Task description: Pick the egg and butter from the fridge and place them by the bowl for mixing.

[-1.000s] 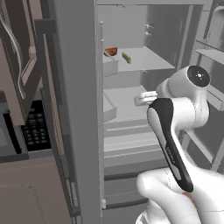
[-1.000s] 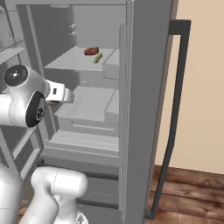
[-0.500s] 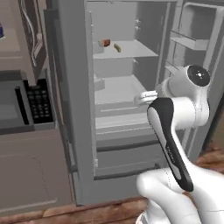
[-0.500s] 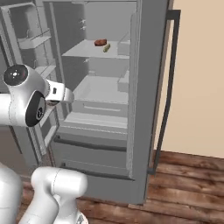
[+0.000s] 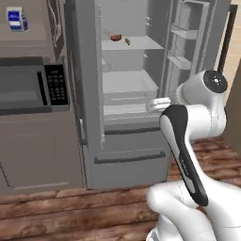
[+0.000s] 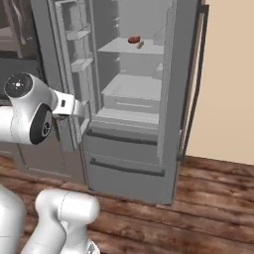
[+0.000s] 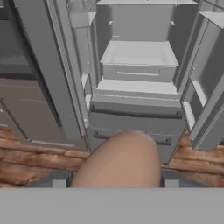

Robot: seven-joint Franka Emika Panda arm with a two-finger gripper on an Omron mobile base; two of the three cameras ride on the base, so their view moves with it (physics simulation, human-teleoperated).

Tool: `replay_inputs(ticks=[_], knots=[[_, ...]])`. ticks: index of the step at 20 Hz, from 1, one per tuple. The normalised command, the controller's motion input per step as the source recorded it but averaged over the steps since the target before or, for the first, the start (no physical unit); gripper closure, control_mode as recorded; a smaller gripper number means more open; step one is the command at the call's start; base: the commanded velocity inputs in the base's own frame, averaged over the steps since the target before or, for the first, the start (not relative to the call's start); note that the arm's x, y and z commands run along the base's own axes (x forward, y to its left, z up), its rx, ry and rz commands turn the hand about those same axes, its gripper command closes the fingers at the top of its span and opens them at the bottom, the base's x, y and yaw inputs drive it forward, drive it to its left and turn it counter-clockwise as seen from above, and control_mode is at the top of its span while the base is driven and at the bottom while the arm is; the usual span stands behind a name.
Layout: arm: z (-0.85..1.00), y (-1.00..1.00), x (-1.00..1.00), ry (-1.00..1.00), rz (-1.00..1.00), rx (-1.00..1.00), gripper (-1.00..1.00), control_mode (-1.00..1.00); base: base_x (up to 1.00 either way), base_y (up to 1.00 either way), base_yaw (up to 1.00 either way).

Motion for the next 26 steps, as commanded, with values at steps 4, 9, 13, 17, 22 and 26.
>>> replay_inputs(ticks=[4, 9, 13, 17, 22, 26], knots=[[0.0, 0.0, 0.0, 0.0, 0.0, 0.0, 1.0, 1.0, -0.5, 0.0, 0.73], [0.0, 0.0, 0.0, 0.0, 0.0, 0.0, 1.0, 1.0, -0.25, 0.02, 0.97], [0.0, 0.0, 0.0, 0.0, 0.0, 0.0, 1.0, 1.0, -0.2, 0.08, 1.0], [0.0, 0.0, 0.0, 0.0, 0.0, 0.0, 1.0, 1.0, -0.15, 0.08, 0.98], [0.0, 0.0, 0.0, 0.0, 0.0, 0.0, 1.0, 1.0, 0.02, 0.01, 0.85], [0.0, 0.0, 0.0, 0.0, 0.0, 0.0, 1.0, 1.0, 0.31, -0.01, 0.56]])
